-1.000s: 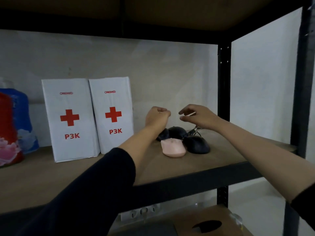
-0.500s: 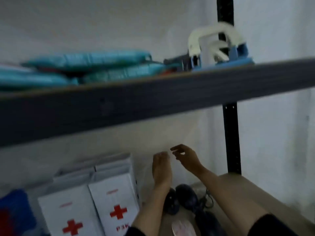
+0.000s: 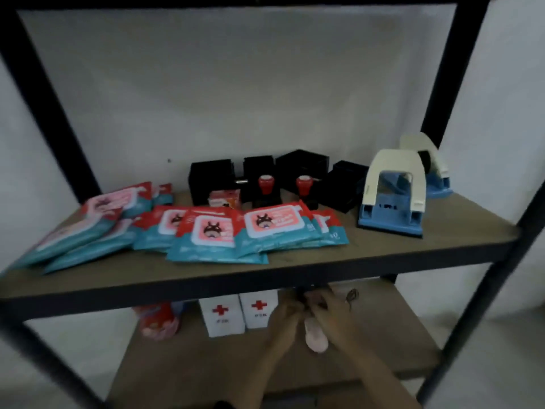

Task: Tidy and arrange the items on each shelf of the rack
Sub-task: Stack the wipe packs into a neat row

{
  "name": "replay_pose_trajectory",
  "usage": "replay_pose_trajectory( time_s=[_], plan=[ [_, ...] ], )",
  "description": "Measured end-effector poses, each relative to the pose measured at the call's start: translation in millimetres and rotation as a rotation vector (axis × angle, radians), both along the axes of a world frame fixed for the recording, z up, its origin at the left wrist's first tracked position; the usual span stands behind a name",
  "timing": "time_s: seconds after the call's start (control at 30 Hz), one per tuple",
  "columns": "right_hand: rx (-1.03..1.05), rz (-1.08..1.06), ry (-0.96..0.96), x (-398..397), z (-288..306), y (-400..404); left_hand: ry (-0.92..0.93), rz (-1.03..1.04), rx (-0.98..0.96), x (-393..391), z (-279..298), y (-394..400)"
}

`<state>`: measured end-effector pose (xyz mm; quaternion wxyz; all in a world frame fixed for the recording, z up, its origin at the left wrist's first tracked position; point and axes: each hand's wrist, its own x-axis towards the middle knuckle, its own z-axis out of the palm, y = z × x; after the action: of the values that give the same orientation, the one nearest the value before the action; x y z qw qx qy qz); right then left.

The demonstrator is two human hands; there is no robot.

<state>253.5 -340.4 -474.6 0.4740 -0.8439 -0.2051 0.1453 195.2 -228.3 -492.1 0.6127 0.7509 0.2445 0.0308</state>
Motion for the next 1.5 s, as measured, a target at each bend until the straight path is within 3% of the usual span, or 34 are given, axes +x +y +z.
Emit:
replay_pose_trajectory(
  time_s=[0.1, 0.23, 0.37, 0.53, 0.6, 0.73, 0.9, 1.1, 1.2, 1.5],
  plan=[
    [-0.077, 0.157, 0.158, -41, 43, -10, 0.225, -0.043, -0.032, -52, 45, -9],
    [-0.159, 0.346, 0.193, -72, 99, -8, 0.411, -0.018, -0.064, -104, 115, -4],
    [-0.175, 0.53, 0.137, -84, 157, 14, 0.264, 0.088, -0.078, -154, 170, 20],
    [-0.066, 0.656, -0.063, -83, 225, 56, 0.027, 0.237, 0.062, -198, 233, 71],
    [-0.032, 0.716, -0.154, -78, 243, 79, -0.05, 0.323, 0.082, -205, 250, 97],
    [0.018, 0.744, -0.161, -55, 265, 142, -0.14, 0.478, 0.157, -199, 279, 164],
    [-0.017, 0.714, -0.271, -11, 286, 246, -0.077, 0.614, 0.282, -166, 294, 273],
    [-0.278, 0.676, -0.32, 39, 278, 355, 0.165, 0.575, 0.231, -122, 284, 333],
    [-0.399, 0.688, -0.361, 53, 259, 387, 0.227, 0.455, 0.223, -111, 264, 348],
    [-0.731, 0.801, -0.369, 68, 232, 435, 0.178, 0.412, 0.212, -102, 234, 375]
  ],
)
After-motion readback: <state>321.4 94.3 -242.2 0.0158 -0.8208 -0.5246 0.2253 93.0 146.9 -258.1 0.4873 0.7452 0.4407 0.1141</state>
